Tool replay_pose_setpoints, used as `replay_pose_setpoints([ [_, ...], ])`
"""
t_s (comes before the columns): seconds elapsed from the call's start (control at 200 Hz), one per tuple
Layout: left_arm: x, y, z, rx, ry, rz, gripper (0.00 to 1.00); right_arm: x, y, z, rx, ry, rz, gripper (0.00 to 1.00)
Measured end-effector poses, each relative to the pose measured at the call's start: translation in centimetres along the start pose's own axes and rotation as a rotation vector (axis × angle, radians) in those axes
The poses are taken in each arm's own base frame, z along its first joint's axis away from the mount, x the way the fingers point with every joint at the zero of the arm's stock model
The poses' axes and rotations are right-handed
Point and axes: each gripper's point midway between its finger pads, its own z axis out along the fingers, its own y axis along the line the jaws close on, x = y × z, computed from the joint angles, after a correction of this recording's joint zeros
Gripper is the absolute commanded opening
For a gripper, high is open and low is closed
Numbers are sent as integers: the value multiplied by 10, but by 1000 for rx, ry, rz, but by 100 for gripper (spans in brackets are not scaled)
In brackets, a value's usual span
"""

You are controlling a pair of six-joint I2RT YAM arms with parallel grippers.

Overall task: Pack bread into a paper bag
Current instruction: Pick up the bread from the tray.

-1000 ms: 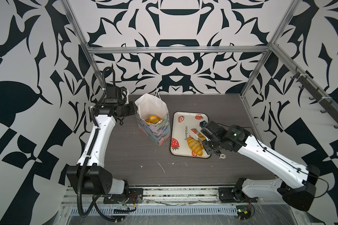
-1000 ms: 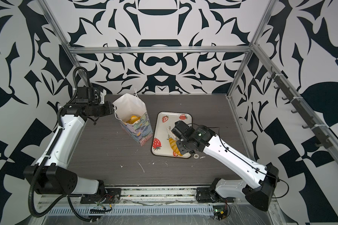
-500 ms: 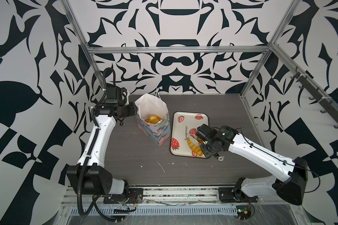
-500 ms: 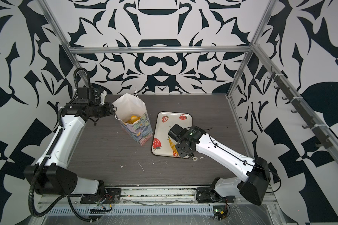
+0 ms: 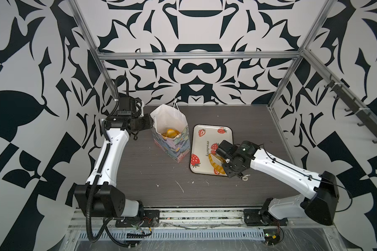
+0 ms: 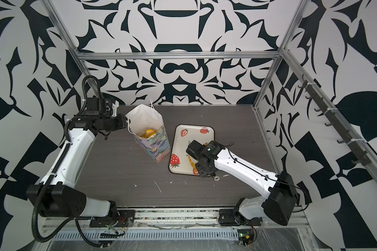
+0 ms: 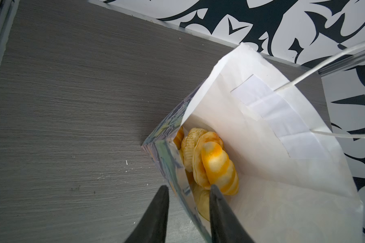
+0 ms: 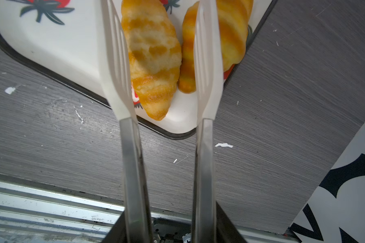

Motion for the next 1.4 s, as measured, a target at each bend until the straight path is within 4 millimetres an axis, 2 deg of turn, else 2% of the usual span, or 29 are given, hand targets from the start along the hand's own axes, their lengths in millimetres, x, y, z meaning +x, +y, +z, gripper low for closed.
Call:
replay_pose_setpoints([
  [1.235, 2, 1, 5, 5, -2, 1, 36, 9, 16, 22, 56, 89, -90, 50],
  [1.4, 2, 1, 5, 5, -2, 1, 36, 10, 15, 25, 83, 99, -108, 45],
])
